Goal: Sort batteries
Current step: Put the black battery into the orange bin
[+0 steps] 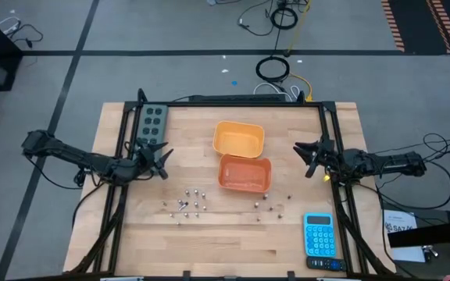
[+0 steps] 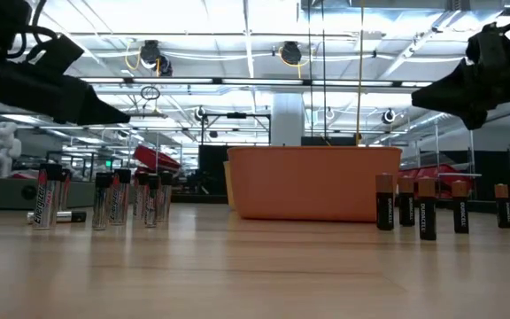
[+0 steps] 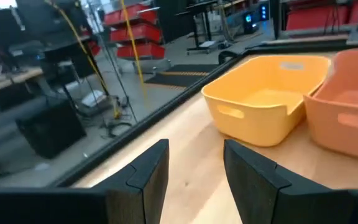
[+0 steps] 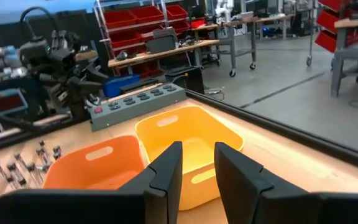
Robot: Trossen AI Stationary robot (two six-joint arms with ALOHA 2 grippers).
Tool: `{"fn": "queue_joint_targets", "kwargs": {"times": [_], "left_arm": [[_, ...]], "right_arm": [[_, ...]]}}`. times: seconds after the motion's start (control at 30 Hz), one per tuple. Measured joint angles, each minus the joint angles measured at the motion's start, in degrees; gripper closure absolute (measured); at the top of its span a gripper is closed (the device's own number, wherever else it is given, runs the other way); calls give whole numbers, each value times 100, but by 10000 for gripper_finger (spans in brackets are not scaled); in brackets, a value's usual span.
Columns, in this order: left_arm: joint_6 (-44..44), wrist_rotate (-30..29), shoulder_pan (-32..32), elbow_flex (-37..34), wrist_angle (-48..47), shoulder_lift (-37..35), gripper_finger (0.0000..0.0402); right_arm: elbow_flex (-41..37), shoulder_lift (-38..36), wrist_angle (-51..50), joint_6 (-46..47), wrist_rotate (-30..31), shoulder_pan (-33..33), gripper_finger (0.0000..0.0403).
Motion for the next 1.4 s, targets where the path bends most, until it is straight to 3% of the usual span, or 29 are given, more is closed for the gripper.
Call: {"fn": "queue_joint_targets", "kwargs": {"times": [0.1,0.27,0.43,0.63,0.83,0.97,1.1,1.27,1.4], "left_arm": [[-488,227,1,0,-6,11,238],[179,-261,7,2,368,11,238],[198,-295,10,2,673,11,238],[271,-521,10,4,771,11,238],[387,-547,10,4,987,11,238],[218,-677,23,10,1476,10,238],[125,-128,134,352,1403,7,238],[94,594,103,1070,731,99,238],[-441,1128,0,1674,-193,305,238]], "right_arm": [[0,0,12,-223,-7,121,319],[0,7,47,-298,-140,322,319],[0,423,104,95,-129,499,309],[414,1743,260,327,-141,792,299],[1366,3320,81,231,-595,1217,298],[1948,4396,-548,741,-1057,1389,288],[2470,5309,-657,1007,-1335,1672,262],[3127,6124,-973,1126,-1344,2109,231],[3624,6702,-1760,1622,-1688,2331,223]]}}
